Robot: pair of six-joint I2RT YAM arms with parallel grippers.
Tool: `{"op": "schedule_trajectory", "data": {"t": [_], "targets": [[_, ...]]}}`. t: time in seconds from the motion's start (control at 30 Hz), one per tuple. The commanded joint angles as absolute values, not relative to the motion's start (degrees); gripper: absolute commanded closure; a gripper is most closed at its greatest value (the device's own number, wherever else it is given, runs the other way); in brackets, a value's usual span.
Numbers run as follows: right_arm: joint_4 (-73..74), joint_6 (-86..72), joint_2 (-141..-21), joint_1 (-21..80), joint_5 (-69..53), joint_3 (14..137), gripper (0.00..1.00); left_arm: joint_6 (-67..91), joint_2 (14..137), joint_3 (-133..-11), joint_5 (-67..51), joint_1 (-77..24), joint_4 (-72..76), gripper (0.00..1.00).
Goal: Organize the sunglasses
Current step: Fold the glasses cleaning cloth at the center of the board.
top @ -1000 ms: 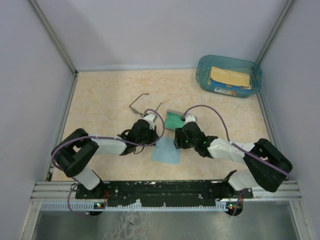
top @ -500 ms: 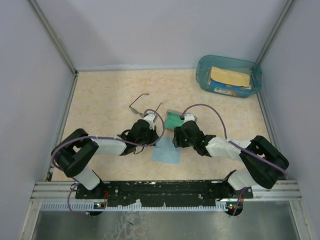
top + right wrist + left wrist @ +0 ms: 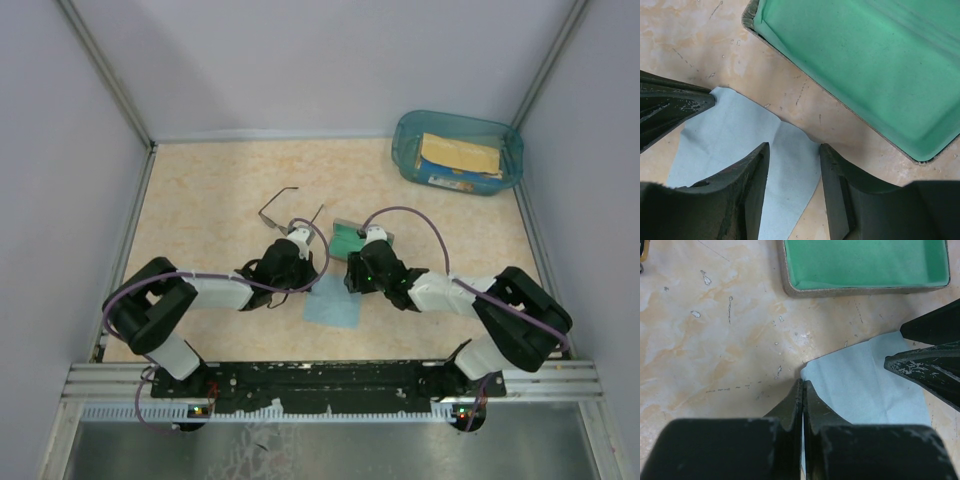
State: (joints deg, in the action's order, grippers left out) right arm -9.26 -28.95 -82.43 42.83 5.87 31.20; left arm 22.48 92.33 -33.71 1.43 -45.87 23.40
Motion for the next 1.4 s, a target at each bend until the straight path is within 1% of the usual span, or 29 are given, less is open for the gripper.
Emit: {"op": "schedule_trajectory", "data": {"t": [0.0, 0.07, 0.23, 0.43, 0.5, 0.57, 0.77, 0.87, 1.0, 1.37], "targets": [[-9.42, -29.2, -82.94, 42.45, 5.89, 31.85, 0.55, 22.48, 91.58, -32.96, 0.97, -45.63, 21.37, 1.0], [-8.91, -29.45, -82.88, 42.45, 6.69, 31.88, 0.57, 22.45, 91.54, -32.94, 0.97, -45.64, 21.36, 1.0], [-6.94, -30.1, -83.35, 42.45, 9.29, 32.64, 0.64, 22.41, 91.66, -33.04, 0.97, -45.63, 21.37, 1.0], [-6.43, -30.3, -83.6, 42.45, 9.71, 33.01, 0.68, 22.46, 91.76, -33.03, 1.01, -45.7, 21.36, 1.0], [-6.33, -30.24, -83.44, 42.45, 9.95, 33.02, 0.72, 22.43, 91.76, -32.96, 1.05, -45.61, 21.44, 1.0], [-6.23, -30.19, -83.41, 42.46, 10.33, 33.1, 0.78, 22.35, 91.76, -32.75, 1.14, -45.66, 21.8, 1.0], [-6.83, -29.59, -83.36, 42.45, 10.66, 32.78, 0.9, 21.25, 92.08, -32.13, 0.41, -45.54, 23.8, 1.0], [-7.15, -29.0, -83.32, 42.47, 10.68, 32.79, 0.99, 20.7, 92.28, -31.76, -0.22, -45.4, 24.84, 1.0], [-8.54, -27.49, -82.61, 42.47, 11.03, 31.98, 1.0, 19.84, 92.33, -31.15, -0.62, -45.26, 26.22, 1.0], [-19.19, -22.72, -81.18, 42.45, 11.76, 28.29, 1.0, 15.81, 92.75, -31.12, -1.73, -45.26, 31.53, 1.0]]}}
